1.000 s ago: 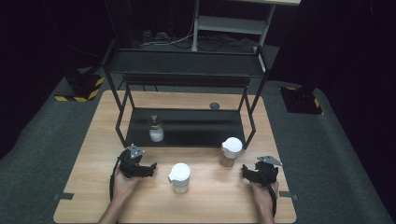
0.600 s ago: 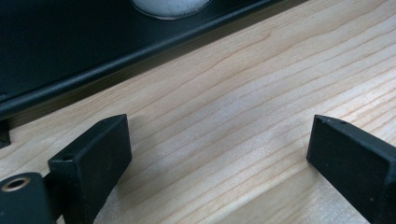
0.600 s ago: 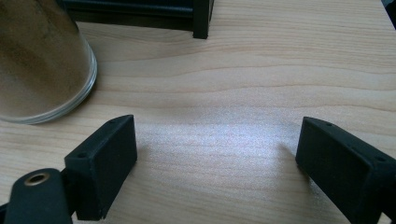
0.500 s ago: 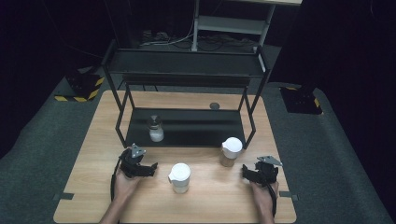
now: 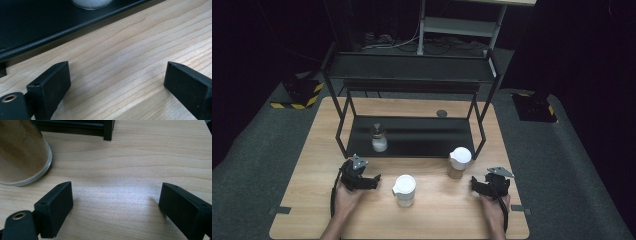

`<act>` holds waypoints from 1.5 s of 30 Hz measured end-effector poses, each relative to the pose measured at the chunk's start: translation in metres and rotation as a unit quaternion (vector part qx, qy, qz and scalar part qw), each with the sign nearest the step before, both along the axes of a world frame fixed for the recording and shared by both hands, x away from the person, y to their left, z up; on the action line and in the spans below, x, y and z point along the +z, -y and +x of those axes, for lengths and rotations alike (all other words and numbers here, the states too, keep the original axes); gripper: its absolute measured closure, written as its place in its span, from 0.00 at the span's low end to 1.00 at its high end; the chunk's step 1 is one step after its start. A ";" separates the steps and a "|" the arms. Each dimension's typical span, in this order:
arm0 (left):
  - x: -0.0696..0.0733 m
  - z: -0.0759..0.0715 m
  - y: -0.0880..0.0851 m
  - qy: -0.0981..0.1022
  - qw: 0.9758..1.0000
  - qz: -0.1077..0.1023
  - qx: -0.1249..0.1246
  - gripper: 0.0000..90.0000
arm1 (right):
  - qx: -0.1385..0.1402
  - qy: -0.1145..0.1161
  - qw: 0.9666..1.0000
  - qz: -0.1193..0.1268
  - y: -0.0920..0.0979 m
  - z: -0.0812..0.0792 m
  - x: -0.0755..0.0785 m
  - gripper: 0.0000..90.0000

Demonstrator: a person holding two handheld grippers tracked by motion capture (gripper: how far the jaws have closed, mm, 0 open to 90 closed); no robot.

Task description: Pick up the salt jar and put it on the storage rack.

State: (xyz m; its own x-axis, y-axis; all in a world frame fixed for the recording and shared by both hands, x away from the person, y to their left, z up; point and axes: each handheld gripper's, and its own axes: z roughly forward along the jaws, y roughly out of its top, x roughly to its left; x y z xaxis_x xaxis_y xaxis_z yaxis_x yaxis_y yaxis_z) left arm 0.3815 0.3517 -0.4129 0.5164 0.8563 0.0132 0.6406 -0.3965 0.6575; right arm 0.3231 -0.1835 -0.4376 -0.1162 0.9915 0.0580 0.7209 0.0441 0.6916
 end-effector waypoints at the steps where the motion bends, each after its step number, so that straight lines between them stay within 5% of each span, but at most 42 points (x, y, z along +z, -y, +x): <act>1: 0.000 0.000 0.000 0.000 1.000 -0.001 0.001 0.08 | 0.000 0.000 1.000 0.000 0.000 0.000 0.000 0.13; 45: -0.001 -0.003 0.001 0.002 1.000 -0.003 0.007 0.10 | 0.000 0.000 1.000 0.000 0.000 0.000 0.000 0.13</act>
